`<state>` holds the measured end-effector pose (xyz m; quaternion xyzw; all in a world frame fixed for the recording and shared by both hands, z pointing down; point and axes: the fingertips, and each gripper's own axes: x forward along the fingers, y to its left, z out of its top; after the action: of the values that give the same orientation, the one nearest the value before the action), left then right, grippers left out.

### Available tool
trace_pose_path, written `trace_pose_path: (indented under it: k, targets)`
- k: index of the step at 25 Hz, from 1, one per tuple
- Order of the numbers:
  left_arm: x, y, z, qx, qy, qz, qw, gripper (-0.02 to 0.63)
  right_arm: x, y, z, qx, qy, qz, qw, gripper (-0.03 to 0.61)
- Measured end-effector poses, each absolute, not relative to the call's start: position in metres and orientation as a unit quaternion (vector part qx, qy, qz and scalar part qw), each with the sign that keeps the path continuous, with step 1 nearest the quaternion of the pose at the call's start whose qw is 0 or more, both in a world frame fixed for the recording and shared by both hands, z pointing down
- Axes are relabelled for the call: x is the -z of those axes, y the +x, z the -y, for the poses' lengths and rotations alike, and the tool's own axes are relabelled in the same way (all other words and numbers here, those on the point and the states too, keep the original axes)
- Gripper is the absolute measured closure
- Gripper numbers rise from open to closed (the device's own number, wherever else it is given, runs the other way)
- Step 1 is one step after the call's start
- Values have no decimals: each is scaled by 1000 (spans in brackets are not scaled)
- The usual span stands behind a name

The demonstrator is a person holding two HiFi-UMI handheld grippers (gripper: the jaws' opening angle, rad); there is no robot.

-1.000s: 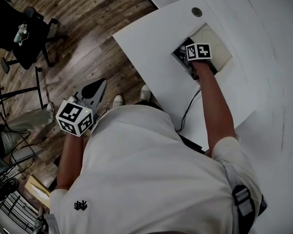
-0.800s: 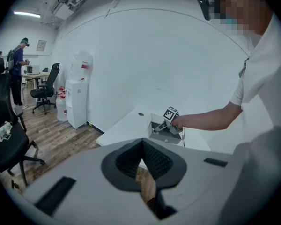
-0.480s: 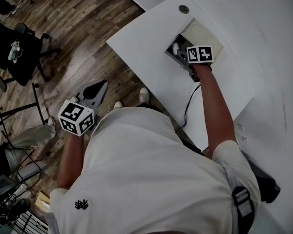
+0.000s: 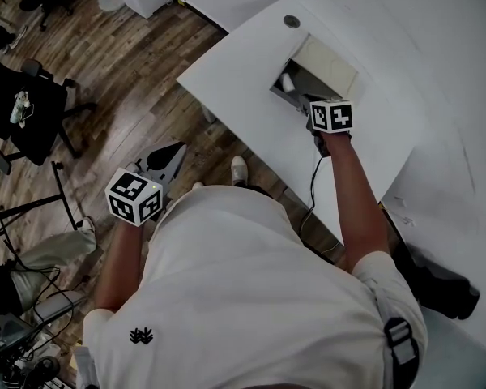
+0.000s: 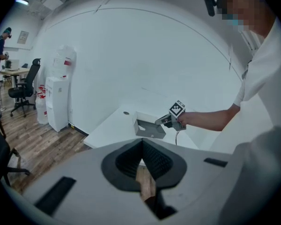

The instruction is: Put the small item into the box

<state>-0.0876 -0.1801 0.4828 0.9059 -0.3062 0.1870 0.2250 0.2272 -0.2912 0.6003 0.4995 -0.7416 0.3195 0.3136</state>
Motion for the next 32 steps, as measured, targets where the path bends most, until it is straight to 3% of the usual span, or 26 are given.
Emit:
trace_pose_path:
  k: [8,19,32]
  targets:
    - [-495,-97,177,-187,914,285,222,607,-601,193,247,-311,515,747,285,571]
    - [-457,-153,126,-174,925,244,235,607,-524,86,135,-308,513,769,227,572]
    - [-454,-135,94,-153,937,193,247,607,-505,45,69,-285,513,783,206,572]
